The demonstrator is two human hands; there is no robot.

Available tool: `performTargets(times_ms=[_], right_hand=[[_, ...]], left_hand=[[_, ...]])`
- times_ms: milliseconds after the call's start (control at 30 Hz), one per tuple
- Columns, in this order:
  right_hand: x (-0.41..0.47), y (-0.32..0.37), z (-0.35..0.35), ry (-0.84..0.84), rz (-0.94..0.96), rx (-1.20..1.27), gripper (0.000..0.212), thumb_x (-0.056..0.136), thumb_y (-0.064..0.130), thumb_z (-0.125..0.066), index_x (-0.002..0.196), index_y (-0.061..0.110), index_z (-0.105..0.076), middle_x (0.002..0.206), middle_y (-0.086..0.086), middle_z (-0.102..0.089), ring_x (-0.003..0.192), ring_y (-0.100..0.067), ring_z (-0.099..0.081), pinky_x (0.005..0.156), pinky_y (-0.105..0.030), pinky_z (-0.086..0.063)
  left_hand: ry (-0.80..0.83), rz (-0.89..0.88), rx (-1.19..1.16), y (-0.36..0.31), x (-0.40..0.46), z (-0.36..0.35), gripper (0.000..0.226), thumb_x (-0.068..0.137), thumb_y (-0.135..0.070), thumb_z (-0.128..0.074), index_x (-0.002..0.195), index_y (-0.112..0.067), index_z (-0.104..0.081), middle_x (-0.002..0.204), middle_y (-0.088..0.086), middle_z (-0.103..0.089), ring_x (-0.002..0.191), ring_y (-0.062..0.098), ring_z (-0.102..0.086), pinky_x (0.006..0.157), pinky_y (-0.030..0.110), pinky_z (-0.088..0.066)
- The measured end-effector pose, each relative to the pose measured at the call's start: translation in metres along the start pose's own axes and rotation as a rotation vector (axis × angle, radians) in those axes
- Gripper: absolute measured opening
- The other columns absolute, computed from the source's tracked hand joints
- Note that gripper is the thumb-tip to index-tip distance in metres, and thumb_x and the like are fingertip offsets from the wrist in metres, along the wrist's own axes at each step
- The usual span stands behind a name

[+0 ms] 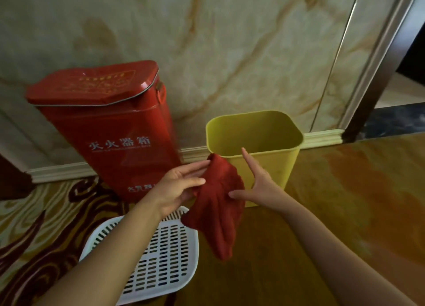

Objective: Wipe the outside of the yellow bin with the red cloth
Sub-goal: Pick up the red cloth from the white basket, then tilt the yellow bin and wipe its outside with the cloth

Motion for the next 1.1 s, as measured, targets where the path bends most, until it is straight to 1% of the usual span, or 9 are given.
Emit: performTargets(times_ms=[67, 133, 267, 333, 533, 667, 800, 933, 1100], right_hand=[[-0.001, 0.013, -0.001, 0.132, 0.082, 0.39, 0.098, 0.07, 0.02, -0.078, 0.144, 0.038, -0.015, 0.144, 0.011, -0.034, 0.134, -0.004, -0.032, 0.101, -0.015, -0.035], [-0.001, 0.014, 0.0, 0.186, 0.058, 0.592, 0.082, 0.074, 0.003, -0.072, 0.139, 0.033, -0.031, 0.121, 0.008, -0.06, 0.114, -0.002, -0.055, 0.091, -0.016, -0.046], [-0.003, 0.01, 0.003, 0.191, 0.015, 0.549, 0.037, 0.073, 0.003, -0.073, 0.106, 0.02, -0.068, 0.088, 0.008, -0.074, 0.085, -0.007, -0.067, 0.071, -0.016, -0.051], [-0.006, 0.009, 0.002, 0.21, 0.014, 0.603, 0.026, 0.074, 0.002, -0.072, 0.091, 0.022, -0.07, 0.083, 0.006, -0.073, 0.082, -0.01, -0.067, 0.069, -0.019, -0.052], [-0.013, 0.006, 0.0, 0.389, -0.071, 0.655, 0.035, 0.083, -0.004, -0.06, 0.108, 0.02, -0.058, 0.084, -0.006, -0.073, 0.075, -0.016, -0.07, 0.058, -0.022, -0.054], [-0.005, -0.008, 0.01, 0.298, -0.131, 0.659, 0.033, 0.081, -0.005, -0.062, 0.107, 0.017, -0.061, 0.08, -0.005, -0.072, 0.071, -0.017, -0.068, 0.06, -0.026, -0.057], [-0.001, -0.03, 0.018, 0.216, -0.179, 0.711, 0.032, 0.079, -0.006, -0.063, 0.105, 0.014, -0.062, 0.079, -0.007, -0.073, 0.083, -0.03, -0.064, 0.08, -0.047, -0.051], [-0.002, -0.055, 0.028, 0.16, -0.241, 0.747, 0.032, 0.078, -0.008, -0.063, 0.101, 0.014, -0.061, 0.078, -0.005, -0.075, 0.075, -0.02, -0.07, 0.061, -0.034, -0.058], [-0.011, -0.084, 0.041, 0.071, -0.298, 0.846, 0.036, 0.076, -0.011, -0.062, 0.1, 0.015, -0.063, 0.086, -0.008, -0.075, 0.083, -0.023, -0.07, 0.08, -0.047, -0.054]], left_hand=[[0.08, 0.018, 0.061, -0.002, 0.001, -0.009, 0.042, 0.065, 0.001, -0.06, 0.099, -0.023, -0.069, 0.096, -0.008, -0.075, 0.088, 0.006, -0.068, 0.07, 0.018, -0.055], [0.141, 0.049, 0.116, -0.004, 0.002, -0.013, 0.043, 0.063, -0.002, -0.062, 0.099, -0.024, -0.071, 0.095, -0.007, -0.075, 0.086, 0.006, -0.068, 0.07, 0.018, -0.056], [0.199, 0.102, 0.242, -0.007, 0.003, -0.012, 0.042, 0.063, -0.004, -0.064, 0.099, -0.026, -0.071, 0.094, -0.007, -0.075, 0.083, 0.005, -0.068, 0.072, 0.019, -0.055], [0.191, 0.121, 0.266, -0.006, 0.005, -0.01, 0.041, 0.069, 0.002, -0.061, 0.098, -0.025, -0.071, 0.093, -0.007, -0.076, 0.081, 0.004, -0.069, 0.072, 0.019, -0.053], [0.132, 0.193, 0.379, 0.008, 0.015, -0.007, 0.04, 0.076, 0.008, -0.057, 0.092, -0.024, -0.073, 0.088, -0.008, -0.075, 0.084, 0.016, -0.057, 0.068, 0.028, -0.039], [0.046, 0.075, 0.641, -0.012, 0.034, -0.013, 0.031, 0.074, 0.007, -0.062, 0.097, -0.013, -0.068, 0.097, 0.006, -0.071, 0.074, 0.0, -0.066, 0.059, 0.013, -0.049], [-0.174, -0.325, 0.994, -0.075, 0.066, -0.031, 0.04, 0.071, -0.005, -0.069, 0.108, -0.021, -0.063, 0.114, 0.008, -0.067, 0.102, 0.014, -0.062, 0.093, 0.034, -0.049], [0.093, -0.21, 1.35, -0.055, 0.112, -0.082, 0.055, 0.073, -0.017, -0.07, 0.124, -0.027, -0.053, 0.13, 0.003, -0.058, 0.119, 0.015, -0.053, 0.098, 0.03, -0.041], [0.205, -0.109, 1.586, -0.022, 0.141, -0.095, 0.044, 0.08, -0.004, -0.056, 0.12, -0.021, -0.057, 0.119, 0.011, -0.064, 0.105, 0.023, -0.06, 0.088, 0.033, -0.048]])
Point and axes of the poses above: each hand's wrist, its own x-axis towards the middle knuckle, its own z-axis out of the back of the hand, y = z × x, the point moved 9 cm from there along x, towards the middle knuckle
